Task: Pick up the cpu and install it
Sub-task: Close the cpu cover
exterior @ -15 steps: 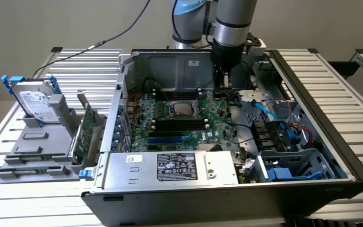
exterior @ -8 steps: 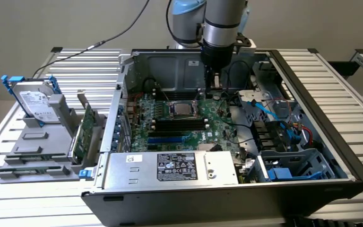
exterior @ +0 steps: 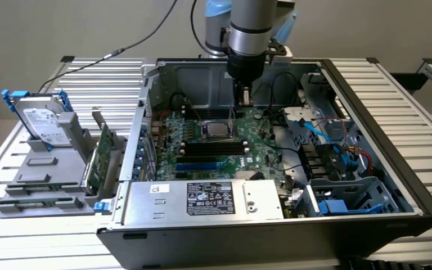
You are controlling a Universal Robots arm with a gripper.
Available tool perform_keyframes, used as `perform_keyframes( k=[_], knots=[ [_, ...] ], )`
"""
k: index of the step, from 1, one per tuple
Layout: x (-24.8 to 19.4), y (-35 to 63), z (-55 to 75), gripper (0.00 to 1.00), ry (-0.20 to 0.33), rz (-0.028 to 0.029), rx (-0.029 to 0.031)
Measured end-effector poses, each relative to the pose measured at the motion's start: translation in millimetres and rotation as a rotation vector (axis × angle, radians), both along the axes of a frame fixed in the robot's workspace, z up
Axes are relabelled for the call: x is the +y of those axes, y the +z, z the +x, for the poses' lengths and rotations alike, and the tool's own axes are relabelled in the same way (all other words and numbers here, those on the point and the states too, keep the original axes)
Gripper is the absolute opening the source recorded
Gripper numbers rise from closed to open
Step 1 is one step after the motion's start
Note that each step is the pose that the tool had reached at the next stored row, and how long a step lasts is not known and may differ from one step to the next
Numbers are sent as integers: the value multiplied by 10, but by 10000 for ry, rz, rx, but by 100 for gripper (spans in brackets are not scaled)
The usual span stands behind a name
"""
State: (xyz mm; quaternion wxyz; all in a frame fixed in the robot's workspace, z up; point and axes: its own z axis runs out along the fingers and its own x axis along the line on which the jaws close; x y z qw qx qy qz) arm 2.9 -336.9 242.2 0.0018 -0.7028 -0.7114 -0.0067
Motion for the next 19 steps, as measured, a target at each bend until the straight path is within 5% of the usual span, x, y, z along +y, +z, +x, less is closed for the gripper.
perform_keyframes(
  k=[13,19],
  knots=[
    [0,-32,-435,11,114,-30,1],
    [0,-120,-627,11,188,-28,0]
  ],
)
